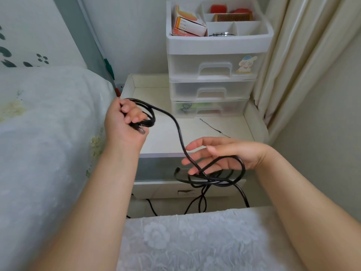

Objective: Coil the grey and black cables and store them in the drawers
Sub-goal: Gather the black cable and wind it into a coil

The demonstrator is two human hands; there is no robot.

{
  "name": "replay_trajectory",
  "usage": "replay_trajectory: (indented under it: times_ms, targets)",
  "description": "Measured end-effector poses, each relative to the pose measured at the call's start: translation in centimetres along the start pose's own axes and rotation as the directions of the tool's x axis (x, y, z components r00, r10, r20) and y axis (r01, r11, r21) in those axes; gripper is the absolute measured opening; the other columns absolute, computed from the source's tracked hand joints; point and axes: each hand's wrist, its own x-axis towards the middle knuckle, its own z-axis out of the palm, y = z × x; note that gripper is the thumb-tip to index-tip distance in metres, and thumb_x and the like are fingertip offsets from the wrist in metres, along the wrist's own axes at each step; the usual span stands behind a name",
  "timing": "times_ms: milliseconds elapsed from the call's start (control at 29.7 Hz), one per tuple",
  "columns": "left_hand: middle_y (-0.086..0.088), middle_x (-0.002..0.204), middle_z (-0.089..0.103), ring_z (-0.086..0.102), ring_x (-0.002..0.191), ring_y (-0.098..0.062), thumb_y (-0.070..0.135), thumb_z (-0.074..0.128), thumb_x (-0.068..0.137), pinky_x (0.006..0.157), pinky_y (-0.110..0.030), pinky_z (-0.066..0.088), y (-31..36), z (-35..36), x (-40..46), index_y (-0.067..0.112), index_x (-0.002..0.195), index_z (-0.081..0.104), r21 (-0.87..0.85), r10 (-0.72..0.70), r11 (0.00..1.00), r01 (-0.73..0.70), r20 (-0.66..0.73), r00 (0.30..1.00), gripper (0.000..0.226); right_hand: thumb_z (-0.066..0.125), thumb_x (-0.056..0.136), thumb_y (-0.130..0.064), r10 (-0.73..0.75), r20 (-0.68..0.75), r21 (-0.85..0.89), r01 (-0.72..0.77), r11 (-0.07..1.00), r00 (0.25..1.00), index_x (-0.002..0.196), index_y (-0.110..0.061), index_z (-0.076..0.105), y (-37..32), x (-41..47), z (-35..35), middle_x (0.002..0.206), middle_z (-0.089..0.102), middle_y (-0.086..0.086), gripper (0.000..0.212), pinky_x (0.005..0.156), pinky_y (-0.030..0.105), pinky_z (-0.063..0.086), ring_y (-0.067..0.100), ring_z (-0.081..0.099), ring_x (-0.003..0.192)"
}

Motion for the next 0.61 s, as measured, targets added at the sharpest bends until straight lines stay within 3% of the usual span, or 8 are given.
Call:
replay_trajectory:
  times_ms: [101, 202, 269, 370, 404, 472, 539, 606]
  targets:
    - [0.007, 0.046, 0.038, 0.025, 0.033, -0.007, 0.004, 0.038, 0.083, 0.035, -0.017, 0.026, 0.5, -0.2, 0.5, 0.017, 0.061, 0.033, -0.025, 0.120, 0.992, -0.124, -0.109, 0.987, 0.026, 0.062, 0.084, -0.007, 0.091, -0.034, -0.059, -0.093, 0.994, 0.995, 0.133, -0.013, 0.041, -0.4, -0.5, -0.2, 0.132, 0.057, 0.013, 0.053, 0.091, 0.032, 0.051, 0.029, 0.059, 0.112]
    - [0.009, 0.045, 0.036, 0.024, 0.033, -0.006, 0.011, 0.039, 0.091, 0.034, -0.017, 0.024, 0.4, -0.1, 0.3, 0.019, 0.062, 0.036, 0.095, 0.118, 0.990, -0.107, -0.126, 0.985, 0.029, 0.063, 0.088, -0.022, 0.196, -0.463, -0.523, -0.445, 0.727, 0.864, 0.129, -0.030, 0.044, 0.4, -0.3, -0.6, 0.121, 0.065, -0.001, 0.046, 0.096, 0.036, 0.047, 0.020, 0.063, 0.104]
    - [0.009, 0.043, 0.034, 0.023, 0.031, -0.004, 0.023, 0.040, 0.098, 0.033, -0.016, 0.020, -0.1, 0.2, -0.2, 0.020, 0.064, 0.040, 0.298, 0.023, 0.955, 0.006, -0.094, 0.995, 0.034, 0.053, 0.093, -0.027, -0.085, -0.797, -0.574, -0.705, 0.416, 0.598, 0.129, -0.030, 0.047, 0.8, 0.4, -0.8, 0.131, 0.056, -0.001, 0.036, 0.106, 0.042, 0.036, 0.023, 0.054, 0.116]
    - [0.008, 0.037, 0.032, 0.022, 0.027, -0.002, 0.027, 0.040, 0.100, 0.028, -0.015, 0.020, -1.5, 0.6, -1.5, 0.018, 0.067, 0.044, 0.634, -0.196, 0.758, 0.151, 0.001, 0.981, 0.035, 0.048, 0.096, -0.029, -0.702, -0.668, -0.697, -0.537, 0.475, 0.246, 0.131, -0.018, 0.050, 0.1, 1.7, 1.3, 0.138, 0.049, 0.003, 0.037, 0.108, 0.037, 0.028, 0.022, 0.044, 0.127]
    - [0.007, 0.035, 0.031, 0.022, 0.026, -0.002, 0.028, 0.039, 0.101, 0.028, -0.015, 0.020, -2.1, 0.7, -2.0, 0.017, 0.068, 0.045, 0.694, -0.268, 0.700, 0.169, 0.035, 0.963, 0.036, 0.047, 0.096, -0.033, -0.775, -0.592, -0.787, -0.365, 0.497, 0.221, 0.133, -0.016, 0.048, -0.2, 2.3, 2.4, 0.139, 0.049, 0.003, 0.040, 0.108, 0.034, 0.029, 0.019, 0.043, 0.129]
    - [0.007, 0.032, 0.030, 0.021, 0.024, -0.002, 0.030, 0.038, 0.101, 0.029, -0.015, 0.017, -3.0, 0.9, -2.9, 0.015, 0.068, 0.048, 0.744, -0.377, 0.640, 0.193, 0.085, 0.922, 0.037, 0.039, 0.097, -0.043, -0.724, -0.559, -0.812, -0.091, 0.576, 0.403, 0.140, -0.018, 0.039, -0.2, 3.3, 4.6, 0.138, 0.051, 0.002, 0.049, 0.108, 0.033, 0.034, 0.015, 0.045, 0.128]
    - [0.008, 0.031, 0.028, 0.019, 0.024, -0.002, 0.031, 0.039, 0.101, 0.031, -0.016, 0.016, -3.5, 1.1, -3.4, 0.014, 0.068, 0.050, 0.763, -0.445, 0.610, 0.213, 0.108, 0.889, 0.038, 0.034, 0.097, -0.045, -0.590, -0.580, -0.735, -0.050, 0.676, 0.562, 0.134, -0.021, 0.040, 0.6, 4.1, 5.7, 0.107, 0.065, 0.001, 0.045, 0.090, 0.044, 0.048, 0.018, 0.061, 0.100]
    - [0.009, 0.031, 0.027, 0.018, 0.024, -0.002, 0.033, 0.040, 0.100, 0.032, -0.016, 0.016, -3.2, 1.2, -3.5, 0.015, 0.067, 0.049, 0.793, -0.498, 0.565, 0.227, 0.109, 0.860, 0.038, 0.036, 0.098, -0.041, -0.604, -0.613, -0.714, -0.029, 0.700, 0.510, 0.115, -0.016, 0.051, 0.6, 4.1, 5.2, 0.070, 0.056, -0.006, 0.034, 0.067, 0.049, 0.049, 0.017, 0.054, 0.066]
